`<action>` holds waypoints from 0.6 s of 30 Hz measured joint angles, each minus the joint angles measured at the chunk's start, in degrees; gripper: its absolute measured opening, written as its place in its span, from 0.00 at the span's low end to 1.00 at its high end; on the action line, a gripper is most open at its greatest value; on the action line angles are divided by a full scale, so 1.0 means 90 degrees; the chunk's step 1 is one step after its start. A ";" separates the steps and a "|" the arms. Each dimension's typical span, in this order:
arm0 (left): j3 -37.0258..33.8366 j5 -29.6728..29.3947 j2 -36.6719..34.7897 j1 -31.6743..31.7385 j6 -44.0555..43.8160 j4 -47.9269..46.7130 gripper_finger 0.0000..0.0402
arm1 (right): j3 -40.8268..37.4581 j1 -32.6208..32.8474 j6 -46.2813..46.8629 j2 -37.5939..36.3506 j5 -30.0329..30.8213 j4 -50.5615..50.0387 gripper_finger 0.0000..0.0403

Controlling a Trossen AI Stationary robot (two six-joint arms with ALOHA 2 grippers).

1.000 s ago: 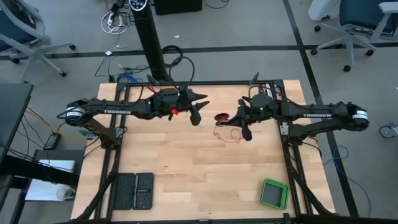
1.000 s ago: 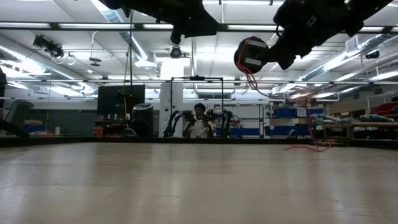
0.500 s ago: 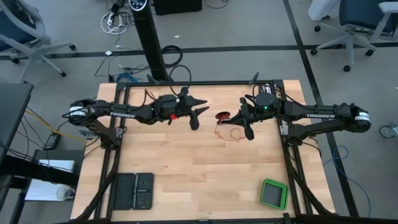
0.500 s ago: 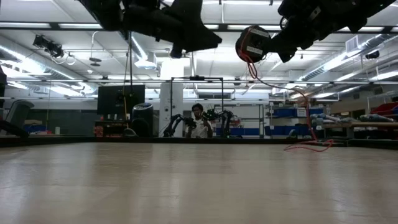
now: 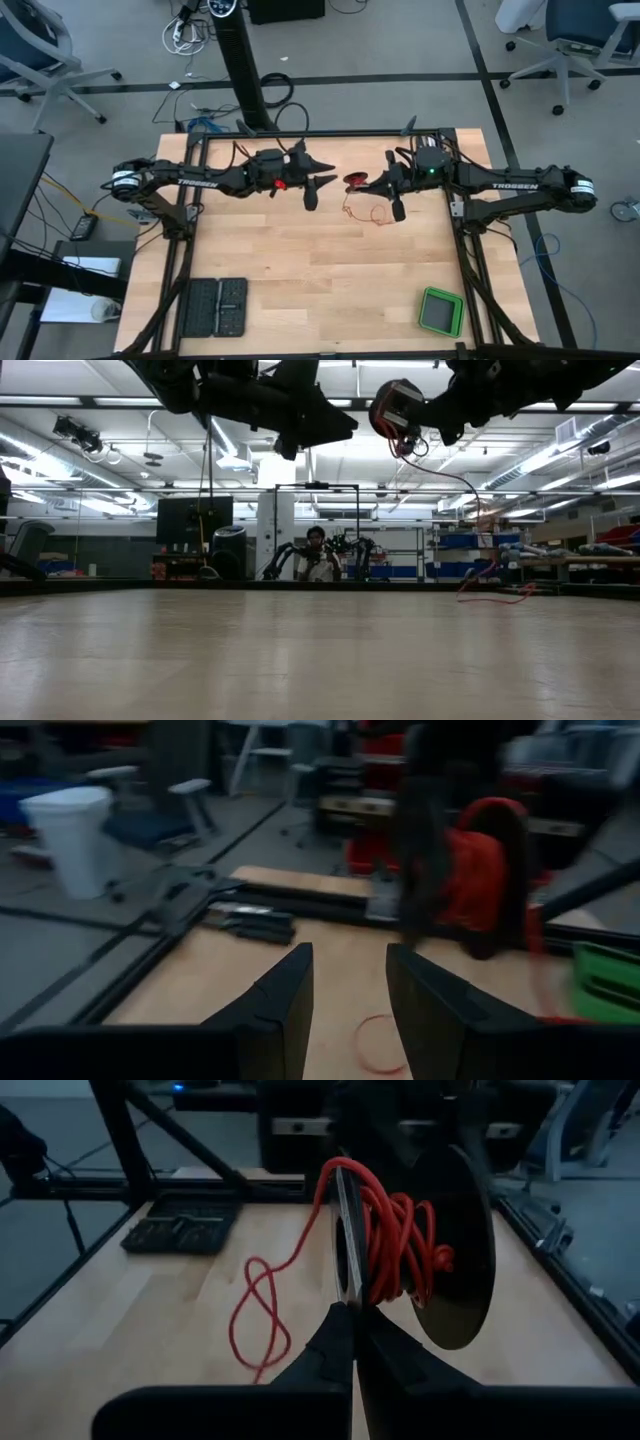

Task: Coil cords
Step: Coil the red wire cable onto the black spool

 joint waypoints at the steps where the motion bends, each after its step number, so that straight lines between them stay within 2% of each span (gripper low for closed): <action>1: 0.0000 0.0157 0.0000 -0.0002 -0.0005 0.0054 0.33 | 0.0000 0.0000 -0.0002 0.0012 0.0000 0.0072 0.00; 4: 0.0012 0.0420 0.0000 -0.0001 0.0006 0.0170 0.33 | -0.0002 0.0000 0.0032 0.0049 -0.0087 0.0101 0.00; 18: 0.0019 0.0392 -0.0002 -0.0003 0.0015 0.0292 0.33 | -0.0002 0.0003 0.0065 0.0662 -0.0164 0.1068 0.00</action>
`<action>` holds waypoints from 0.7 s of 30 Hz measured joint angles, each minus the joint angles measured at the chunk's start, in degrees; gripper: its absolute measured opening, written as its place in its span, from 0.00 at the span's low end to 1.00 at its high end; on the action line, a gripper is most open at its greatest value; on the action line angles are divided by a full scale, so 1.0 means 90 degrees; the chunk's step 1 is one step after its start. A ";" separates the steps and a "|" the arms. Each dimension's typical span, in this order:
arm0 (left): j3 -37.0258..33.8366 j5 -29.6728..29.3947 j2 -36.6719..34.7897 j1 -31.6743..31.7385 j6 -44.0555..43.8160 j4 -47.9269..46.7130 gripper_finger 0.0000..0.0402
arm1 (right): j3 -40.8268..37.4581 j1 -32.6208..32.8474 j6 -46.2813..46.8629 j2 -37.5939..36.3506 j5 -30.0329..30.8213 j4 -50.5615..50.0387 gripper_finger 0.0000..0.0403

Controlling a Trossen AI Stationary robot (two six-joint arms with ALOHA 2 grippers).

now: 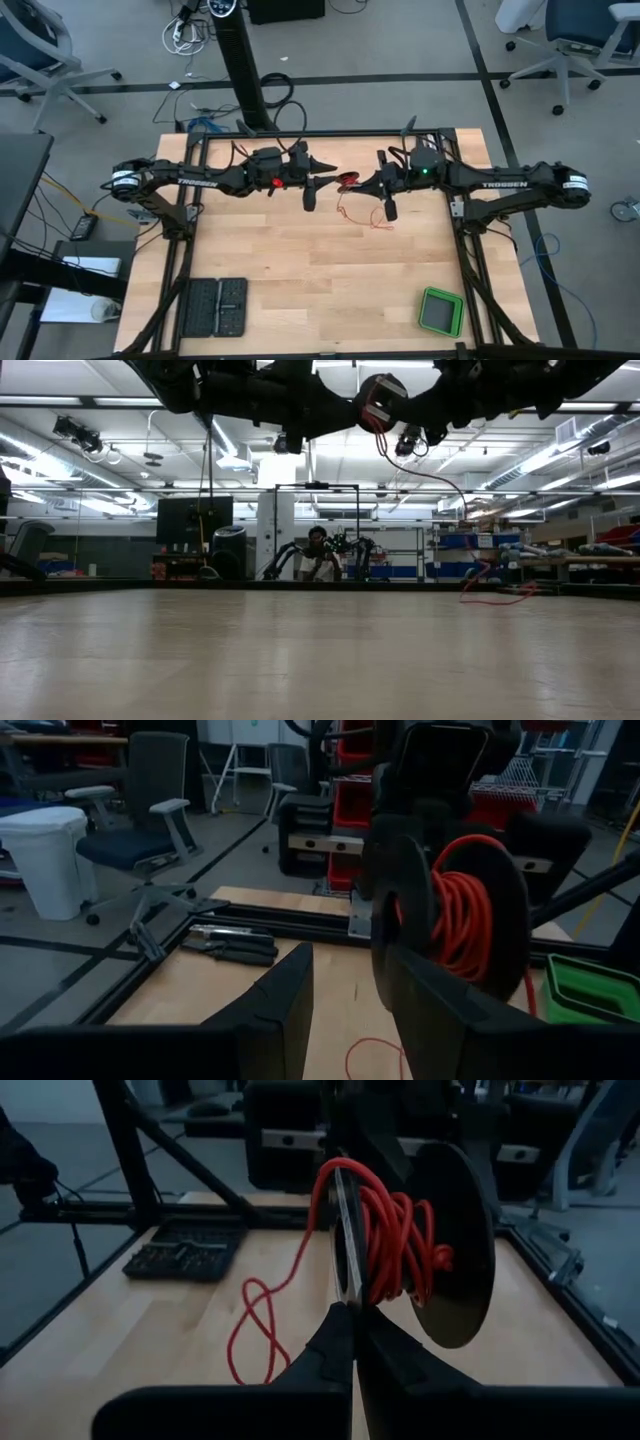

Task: Coil cords
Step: Coil the red wire cable onto the black spool

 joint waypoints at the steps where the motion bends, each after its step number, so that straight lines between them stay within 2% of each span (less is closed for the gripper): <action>1: 0.0000 0.0005 0.0000 0.0002 0.0000 0.0006 0.33 | 0.0000 -0.0010 0.0001 0.0033 -0.0003 0.0034 0.00; 9: 0.0002 0.0017 -0.0002 0.0030 0.0019 -0.0209 0.33 | 0.0000 -0.0105 0.0018 0.0020 -0.0080 0.0164 0.00; 16: 0.0002 0.0047 -0.0005 0.0087 0.0374 -0.0992 0.33 | 0.0000 -0.0195 0.0039 -0.0350 0.0028 0.0261 0.00; 21: 0.0000 0.0269 -0.0005 0.0072 0.0493 -0.0683 0.33 | 0.0000 -0.0290 0.0062 -0.0323 0.0020 0.0052 0.00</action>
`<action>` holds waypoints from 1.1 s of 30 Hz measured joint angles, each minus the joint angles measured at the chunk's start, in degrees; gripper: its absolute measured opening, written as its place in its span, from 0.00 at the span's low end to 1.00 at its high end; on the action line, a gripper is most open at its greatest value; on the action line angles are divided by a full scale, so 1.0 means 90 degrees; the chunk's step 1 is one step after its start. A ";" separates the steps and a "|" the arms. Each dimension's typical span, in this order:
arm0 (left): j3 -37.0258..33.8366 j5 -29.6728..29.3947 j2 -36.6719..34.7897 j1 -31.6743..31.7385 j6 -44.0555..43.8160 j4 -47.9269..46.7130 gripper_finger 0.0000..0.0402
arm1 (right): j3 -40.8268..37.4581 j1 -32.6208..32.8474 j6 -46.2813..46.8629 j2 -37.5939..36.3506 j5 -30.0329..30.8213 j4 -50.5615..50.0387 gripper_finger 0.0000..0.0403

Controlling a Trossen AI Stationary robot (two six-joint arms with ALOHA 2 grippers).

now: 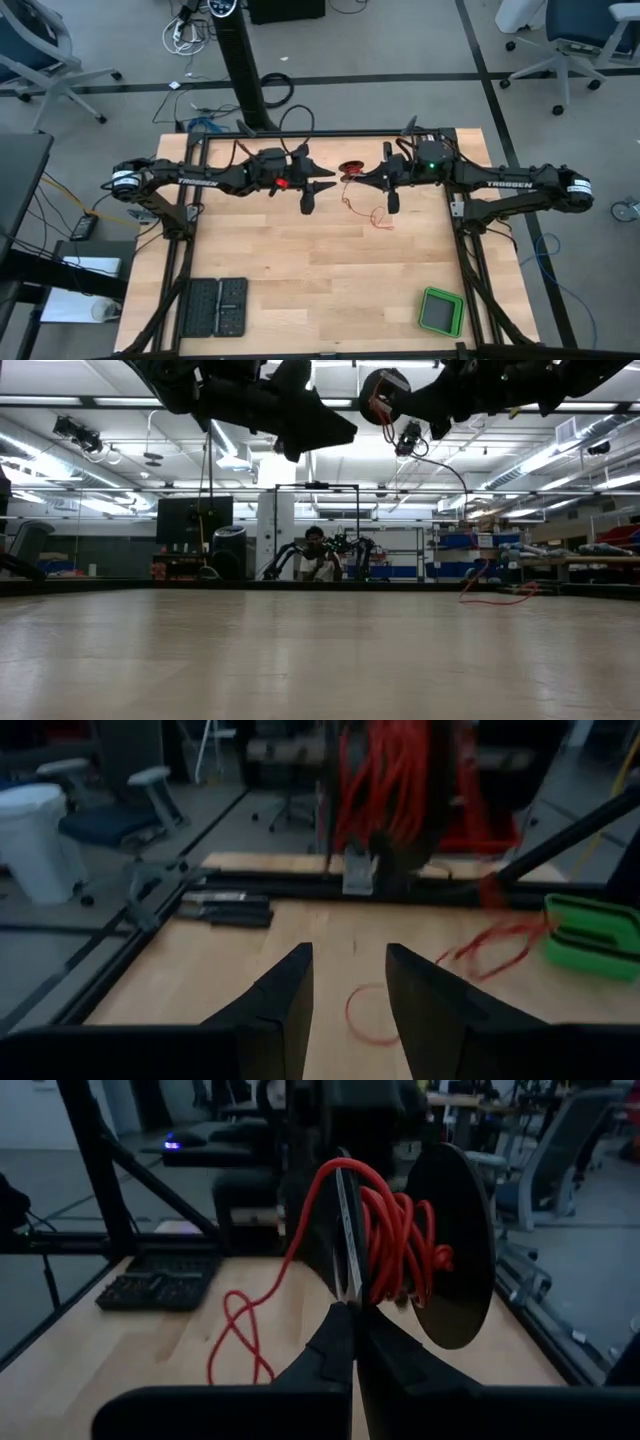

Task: Coil cords
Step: Coil the red wire cable onto the black spool

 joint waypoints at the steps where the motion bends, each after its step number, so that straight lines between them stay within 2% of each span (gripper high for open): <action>1: 0.0000 0.0024 0.0000 -0.0002 0.0000 0.0099 0.33 | 0.0000 0.0001 0.0000 0.0001 -0.0004 -0.0046 0.00; 17: 0.0002 0.0014 0.0000 -0.0022 -0.0357 0.1064 0.33 | 0.0000 0.0012 0.0117 0.0085 -0.0155 0.0011 0.00; 25: 0.0000 -0.0338 0.0000 -0.0041 -0.0350 0.1426 0.33 | 0.0000 0.0020 0.0346 0.0085 -0.0158 0.0159 0.00; 33: 0.0000 -0.0353 0.0002 -0.0049 -0.0372 0.1635 0.33 | 0.0000 0.0061 0.0358 0.0085 -0.0154 0.0464 0.00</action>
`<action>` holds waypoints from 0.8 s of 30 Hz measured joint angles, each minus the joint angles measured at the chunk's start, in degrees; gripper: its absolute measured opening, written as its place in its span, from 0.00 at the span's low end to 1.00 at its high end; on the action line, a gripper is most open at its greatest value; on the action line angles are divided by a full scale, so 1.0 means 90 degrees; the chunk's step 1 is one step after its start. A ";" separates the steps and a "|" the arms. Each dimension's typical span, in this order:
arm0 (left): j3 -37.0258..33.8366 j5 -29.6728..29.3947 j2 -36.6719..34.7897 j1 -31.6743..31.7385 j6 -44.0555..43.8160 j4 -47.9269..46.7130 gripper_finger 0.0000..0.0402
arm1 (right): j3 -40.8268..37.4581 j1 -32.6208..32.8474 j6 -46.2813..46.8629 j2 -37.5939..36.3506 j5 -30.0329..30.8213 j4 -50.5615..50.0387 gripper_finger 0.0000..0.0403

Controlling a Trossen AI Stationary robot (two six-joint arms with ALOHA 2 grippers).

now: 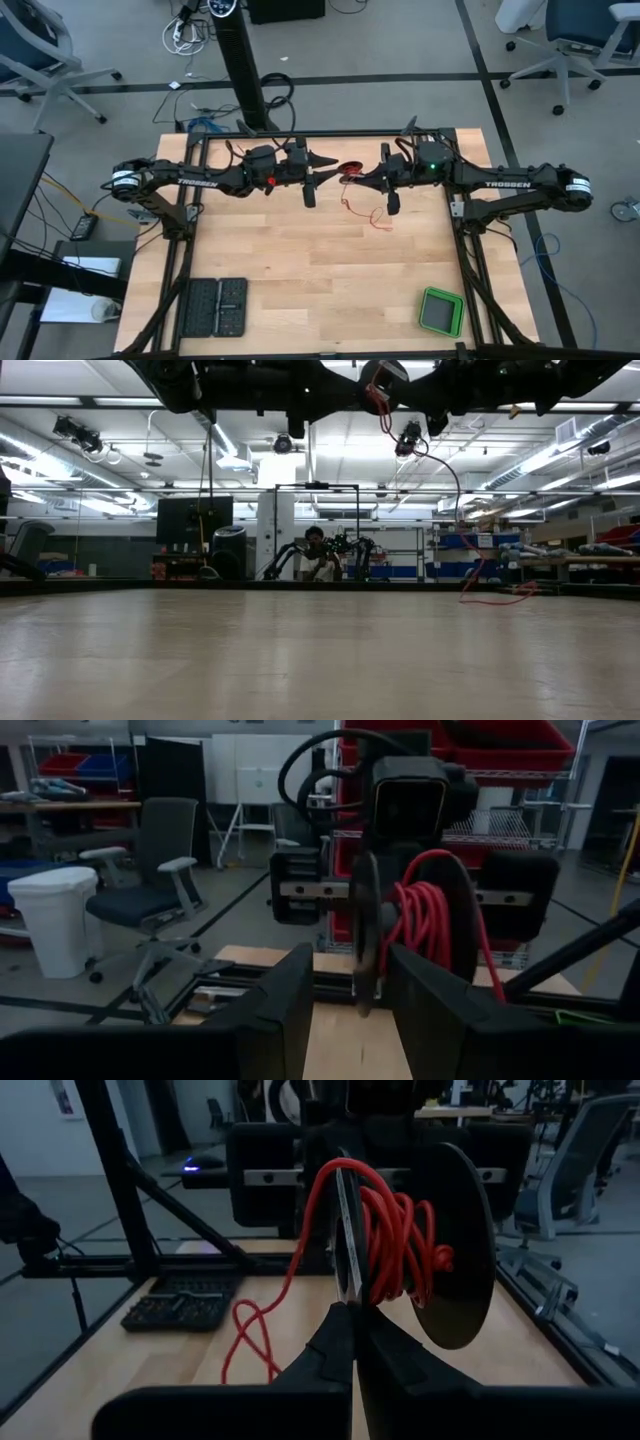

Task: Coil cords
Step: Coil the red wire cable onto the black spool

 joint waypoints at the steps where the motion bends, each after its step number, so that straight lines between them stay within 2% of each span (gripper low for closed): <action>1: 0.0000 -0.0001 0.0000 0.0000 0.0000 0.0028 0.33 | 0.0000 -0.0017 0.0000 0.0000 0.0001 0.0021 0.00; 7: 0.0278 0.0006 0.0004 0.0002 -0.0311 -0.0084 0.33 | 0.0000 -0.0125 0.0033 0.0000 0.0001 0.0073 0.00; 13: 0.1075 0.0031 0.0022 0.0002 -0.0113 -0.1729 0.33 | 0.0000 -0.0129 0.0043 0.0000 -0.0002 0.0031 0.00; 21: 0.1268 0.0015 0.0036 0.0010 0.0048 -0.1791 0.32 | 0.0000 -0.0129 0.0082 0.0000 -0.0054 0.0000 0.01; 24: 0.1268 0.0012 0.0103 0.0015 0.0103 -0.1771 0.28 | 0.0000 -0.0129 0.0094 0.0000 -0.0057 0.0001 0.01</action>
